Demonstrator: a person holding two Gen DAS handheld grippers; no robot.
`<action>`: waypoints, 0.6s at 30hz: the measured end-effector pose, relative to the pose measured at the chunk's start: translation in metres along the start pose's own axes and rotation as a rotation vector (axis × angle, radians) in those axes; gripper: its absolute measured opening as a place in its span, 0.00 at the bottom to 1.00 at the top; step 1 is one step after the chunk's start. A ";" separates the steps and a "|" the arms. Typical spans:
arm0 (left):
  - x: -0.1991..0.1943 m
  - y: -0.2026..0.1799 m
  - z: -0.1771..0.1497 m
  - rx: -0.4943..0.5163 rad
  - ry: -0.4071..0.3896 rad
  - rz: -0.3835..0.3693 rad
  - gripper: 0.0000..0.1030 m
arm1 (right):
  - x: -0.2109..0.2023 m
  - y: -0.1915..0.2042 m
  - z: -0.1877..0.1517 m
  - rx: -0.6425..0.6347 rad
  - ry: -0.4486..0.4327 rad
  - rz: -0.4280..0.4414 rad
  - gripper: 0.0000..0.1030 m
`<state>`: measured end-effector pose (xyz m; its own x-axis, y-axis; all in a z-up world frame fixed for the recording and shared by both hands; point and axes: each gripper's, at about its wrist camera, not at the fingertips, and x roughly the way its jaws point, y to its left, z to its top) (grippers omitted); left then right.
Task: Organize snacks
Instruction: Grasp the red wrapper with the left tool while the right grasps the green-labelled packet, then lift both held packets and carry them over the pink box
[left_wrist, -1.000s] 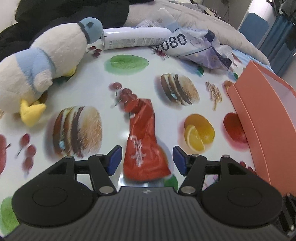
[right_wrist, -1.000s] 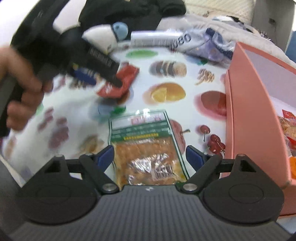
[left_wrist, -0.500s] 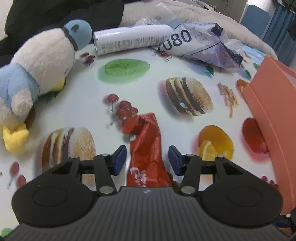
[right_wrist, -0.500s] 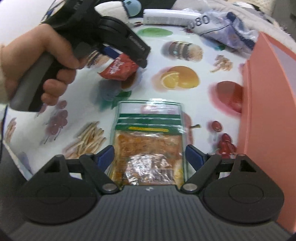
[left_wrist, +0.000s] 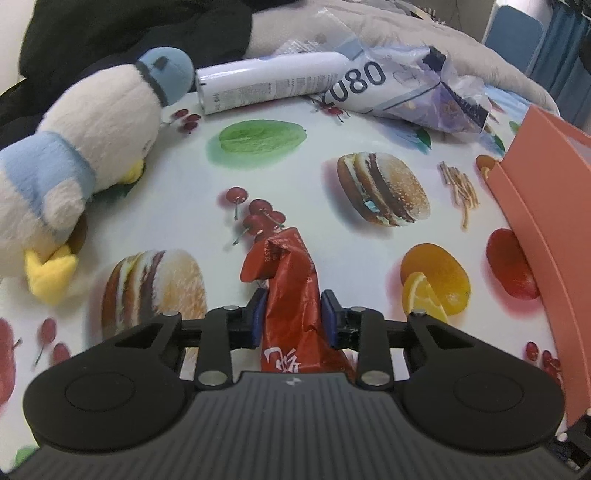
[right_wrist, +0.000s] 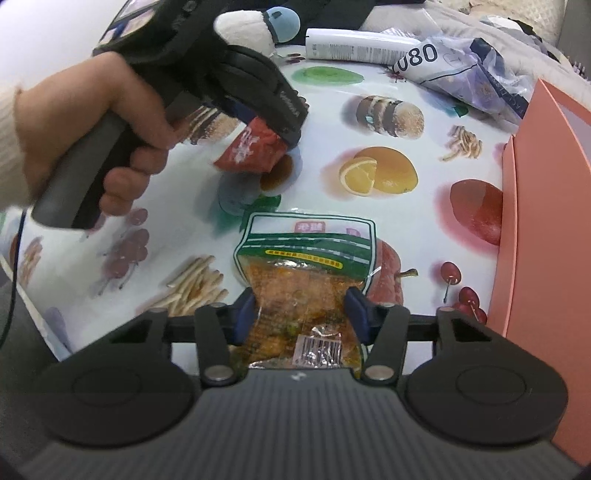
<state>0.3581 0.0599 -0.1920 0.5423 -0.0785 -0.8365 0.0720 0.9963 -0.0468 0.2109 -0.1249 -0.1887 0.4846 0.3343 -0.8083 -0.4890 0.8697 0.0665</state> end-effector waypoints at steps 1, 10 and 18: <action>-0.006 0.001 -0.002 -0.008 -0.002 -0.001 0.35 | -0.001 0.000 0.001 0.003 -0.003 -0.001 0.49; -0.075 0.008 -0.025 -0.109 -0.035 -0.005 0.35 | -0.027 0.003 -0.005 0.052 -0.037 0.001 0.44; -0.150 0.000 -0.049 -0.176 -0.094 -0.023 0.35 | -0.073 0.003 -0.012 0.123 -0.116 -0.021 0.44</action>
<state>0.2353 0.0731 -0.0931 0.6186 -0.0957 -0.7799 -0.0575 0.9844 -0.1665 0.1655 -0.1514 -0.1367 0.5780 0.3492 -0.7376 -0.3889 0.9125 0.1272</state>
